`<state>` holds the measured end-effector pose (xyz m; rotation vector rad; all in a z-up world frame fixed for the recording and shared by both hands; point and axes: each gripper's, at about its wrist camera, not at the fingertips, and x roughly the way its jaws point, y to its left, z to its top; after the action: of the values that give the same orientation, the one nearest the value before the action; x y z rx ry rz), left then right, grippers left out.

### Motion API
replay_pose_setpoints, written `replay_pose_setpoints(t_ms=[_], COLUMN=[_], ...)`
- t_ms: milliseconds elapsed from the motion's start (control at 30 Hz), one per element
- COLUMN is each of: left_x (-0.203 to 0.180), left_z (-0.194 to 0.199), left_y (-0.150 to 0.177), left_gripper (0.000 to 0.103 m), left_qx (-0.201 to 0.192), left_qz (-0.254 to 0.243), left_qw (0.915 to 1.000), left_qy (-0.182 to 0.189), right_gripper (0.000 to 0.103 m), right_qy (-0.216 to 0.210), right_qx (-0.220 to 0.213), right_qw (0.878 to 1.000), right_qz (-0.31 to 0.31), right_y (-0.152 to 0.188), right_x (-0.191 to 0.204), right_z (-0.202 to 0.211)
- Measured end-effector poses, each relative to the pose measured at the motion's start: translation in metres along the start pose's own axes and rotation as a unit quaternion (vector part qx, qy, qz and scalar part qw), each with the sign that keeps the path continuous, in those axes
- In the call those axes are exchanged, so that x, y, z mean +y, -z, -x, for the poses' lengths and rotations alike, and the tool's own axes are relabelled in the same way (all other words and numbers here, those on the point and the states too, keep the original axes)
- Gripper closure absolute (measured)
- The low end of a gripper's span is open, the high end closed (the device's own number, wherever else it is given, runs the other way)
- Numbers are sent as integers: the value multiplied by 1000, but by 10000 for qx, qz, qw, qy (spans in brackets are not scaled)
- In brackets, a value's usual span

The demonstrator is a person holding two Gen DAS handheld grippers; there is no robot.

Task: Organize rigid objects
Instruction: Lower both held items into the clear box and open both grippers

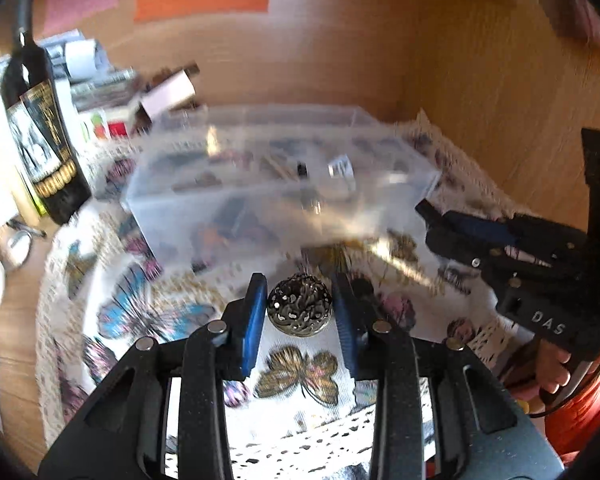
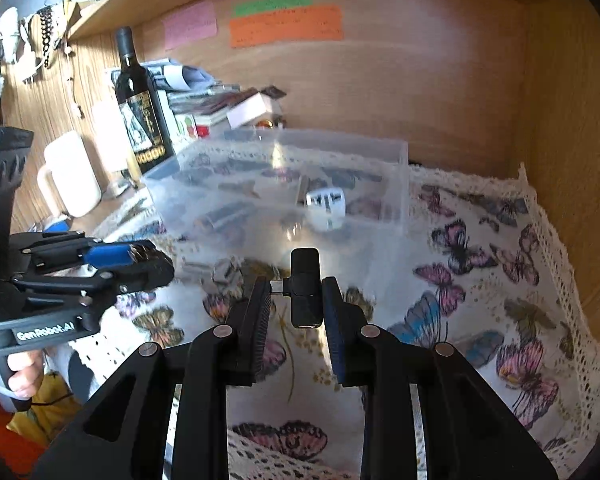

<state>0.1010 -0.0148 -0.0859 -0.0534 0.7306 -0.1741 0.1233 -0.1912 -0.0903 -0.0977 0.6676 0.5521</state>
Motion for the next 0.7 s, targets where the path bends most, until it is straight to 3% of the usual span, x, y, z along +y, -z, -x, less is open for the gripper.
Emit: replay_pose_setpoints(t_ms=[300, 700], left_x=[21, 46], left_z=[25, 20], left_y=[-33, -70], left_gripper=[70, 73], left_qx=[-671, -937], left_qz=[68, 124], left_qw=[9975, 9942], left_qy=[-219, -511], right_gripper=[79, 79], right_qy=[18, 24], right_qx=[-593, -836], right_qw=[9982, 9965], right_qz=[74, 55], right_y=[-39, -81], right_x=[7, 9], right_z=[11, -7])
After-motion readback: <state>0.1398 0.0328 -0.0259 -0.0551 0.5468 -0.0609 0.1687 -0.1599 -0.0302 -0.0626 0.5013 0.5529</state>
